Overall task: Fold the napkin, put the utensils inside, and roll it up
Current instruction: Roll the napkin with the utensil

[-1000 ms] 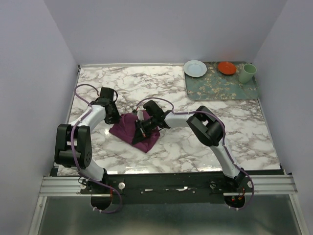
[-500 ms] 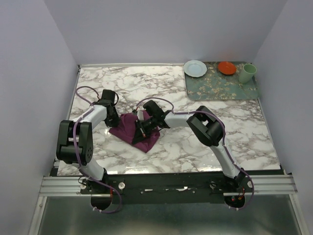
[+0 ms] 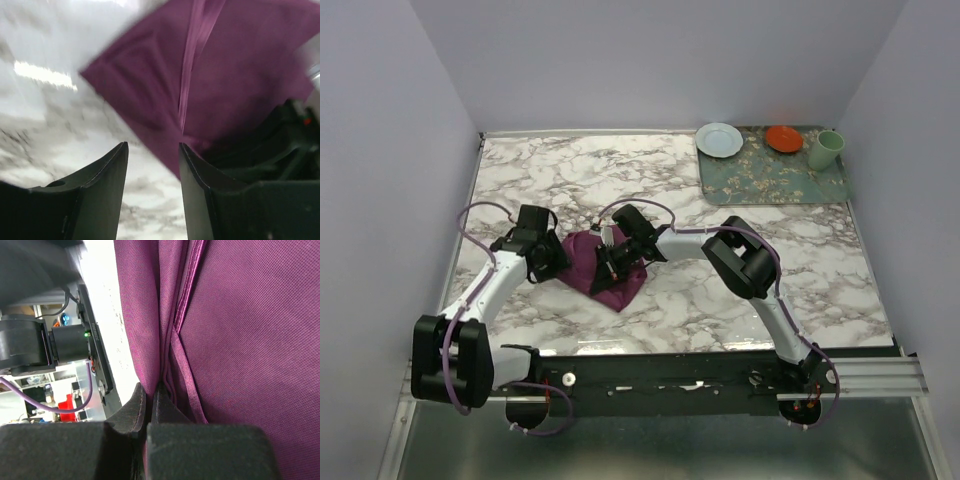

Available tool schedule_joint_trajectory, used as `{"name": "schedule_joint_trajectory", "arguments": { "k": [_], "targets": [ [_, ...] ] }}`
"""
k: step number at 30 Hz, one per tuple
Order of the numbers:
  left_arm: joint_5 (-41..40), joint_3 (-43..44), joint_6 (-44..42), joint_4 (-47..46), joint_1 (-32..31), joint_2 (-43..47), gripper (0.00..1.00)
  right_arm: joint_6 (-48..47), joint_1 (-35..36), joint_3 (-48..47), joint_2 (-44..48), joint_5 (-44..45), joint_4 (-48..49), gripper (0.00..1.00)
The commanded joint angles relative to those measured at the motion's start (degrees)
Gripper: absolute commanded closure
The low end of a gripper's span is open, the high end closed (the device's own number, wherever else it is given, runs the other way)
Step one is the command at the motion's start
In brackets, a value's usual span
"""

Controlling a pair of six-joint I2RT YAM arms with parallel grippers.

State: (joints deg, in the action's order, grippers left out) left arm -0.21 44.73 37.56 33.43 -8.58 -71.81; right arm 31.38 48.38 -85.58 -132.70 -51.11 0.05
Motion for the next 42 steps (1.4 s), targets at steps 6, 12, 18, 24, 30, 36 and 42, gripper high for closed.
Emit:
{"name": "schedule_joint_trajectory", "arguments": {
  "k": [6, 12, 18, 24, 30, 36, 42],
  "targets": [
    [12.33, -10.44, 15.34, -3.97, 1.02, 7.12, 0.49, -2.46, -0.3, 0.77, -3.35, 7.52, -4.45, 0.99],
    [13.31, -14.14, 18.25, -9.79, 1.2, 6.6, 0.44, -2.64, -0.22, 0.42, -3.61, 7.26, -4.62, 0.99],
    [10.85, -15.37, 18.77, -10.75, 1.28, 5.45, 0.4, -2.28, -0.22, -0.11, -4.14, 6.38, -4.63, 1.0],
    [7.68, -17.3, 18.51, -12.77, 1.46, 4.05, 0.35, -1.93, -0.3, -0.29, -4.67, 5.06, -4.62, 1.0],
    [4.97, -20.56, 17.73, -20.07, 1.46, 0.89, 0.37, -2.02, -0.22, -0.55, -5.11, 2.78, -4.01, 1.0],
    [3.28, -20.39, 14.65, -21.39, 1.46, -0.17, 0.48, -4.83, -0.48, -0.38, -5.28, 0.14, -3.75, 0.99],
    [2.58, -18.89, 11.4, -20.25, 1.46, -0.26, 0.56, -6.94, -0.92, -1.16, -6.16, -3.29, -4.01, 0.99]
  ]
}}
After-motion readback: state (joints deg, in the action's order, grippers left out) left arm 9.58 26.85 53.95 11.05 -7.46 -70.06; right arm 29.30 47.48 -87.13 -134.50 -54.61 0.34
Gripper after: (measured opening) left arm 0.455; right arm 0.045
